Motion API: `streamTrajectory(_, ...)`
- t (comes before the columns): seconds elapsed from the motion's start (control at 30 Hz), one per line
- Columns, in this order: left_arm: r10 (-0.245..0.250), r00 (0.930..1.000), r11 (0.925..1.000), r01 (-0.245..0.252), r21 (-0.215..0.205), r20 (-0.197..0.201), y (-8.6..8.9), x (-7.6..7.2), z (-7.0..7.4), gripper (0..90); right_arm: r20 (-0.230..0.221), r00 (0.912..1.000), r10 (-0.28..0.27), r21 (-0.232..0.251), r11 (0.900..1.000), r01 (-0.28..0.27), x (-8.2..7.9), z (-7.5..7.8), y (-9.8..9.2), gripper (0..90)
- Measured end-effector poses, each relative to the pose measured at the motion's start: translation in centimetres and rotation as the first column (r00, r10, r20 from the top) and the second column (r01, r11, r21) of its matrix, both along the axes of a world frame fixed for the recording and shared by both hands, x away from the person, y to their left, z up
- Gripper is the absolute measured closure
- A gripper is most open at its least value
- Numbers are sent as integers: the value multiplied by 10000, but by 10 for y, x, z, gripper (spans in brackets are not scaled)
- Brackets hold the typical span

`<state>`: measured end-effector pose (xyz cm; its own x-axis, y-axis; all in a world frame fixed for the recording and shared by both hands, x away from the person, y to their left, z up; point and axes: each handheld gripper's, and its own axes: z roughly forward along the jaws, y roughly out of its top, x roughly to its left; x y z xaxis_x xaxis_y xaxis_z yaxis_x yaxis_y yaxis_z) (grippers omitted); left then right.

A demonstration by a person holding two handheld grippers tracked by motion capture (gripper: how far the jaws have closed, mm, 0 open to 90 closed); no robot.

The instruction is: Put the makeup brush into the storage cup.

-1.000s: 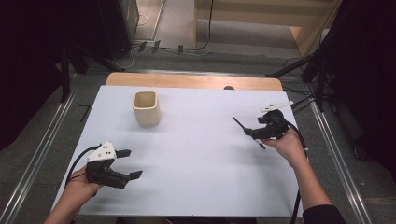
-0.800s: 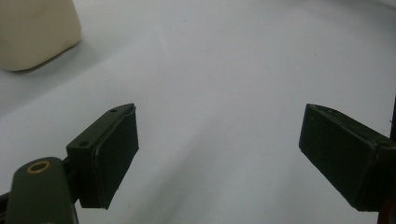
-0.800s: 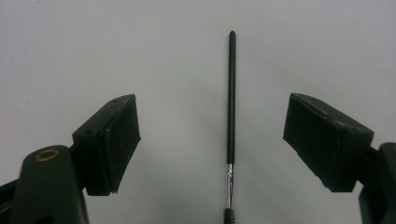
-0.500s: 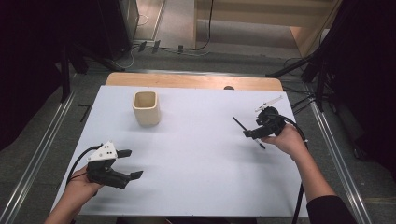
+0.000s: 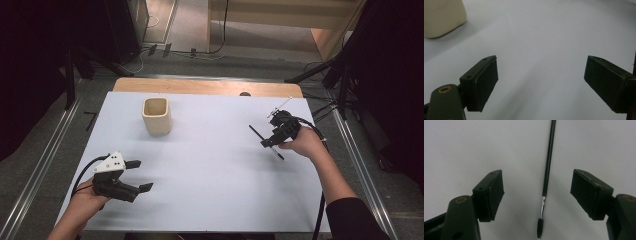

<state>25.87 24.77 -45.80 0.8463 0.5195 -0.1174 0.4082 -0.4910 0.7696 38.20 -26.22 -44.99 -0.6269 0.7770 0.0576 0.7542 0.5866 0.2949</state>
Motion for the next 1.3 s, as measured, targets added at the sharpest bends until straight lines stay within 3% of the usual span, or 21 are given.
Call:
streamTrajectory(0.4,-37,10000,10000,37,-42,-65,-1,0,-1,120,-693,9976,35,-891,9960,-97,8,-3,1,293)
streamTrajectory(0.6,-87,9999,10000,87,44,-61,-2,0,-1,120,-1011,9947,189,-1438,9890,-334,10,-5,6,286)
streamTrajectory(1.0,-95,9999,9999,96,32,-65,-2,0,-1,120,-1399,9901,89,-1710,9847,-330,15,-14,9,301)
streamTrajectory(1.3,-60,9999,10000,60,-48,-84,-2,0,-1,120,-1196,9926,187,-1796,9829,-402,19,-25,10,396)
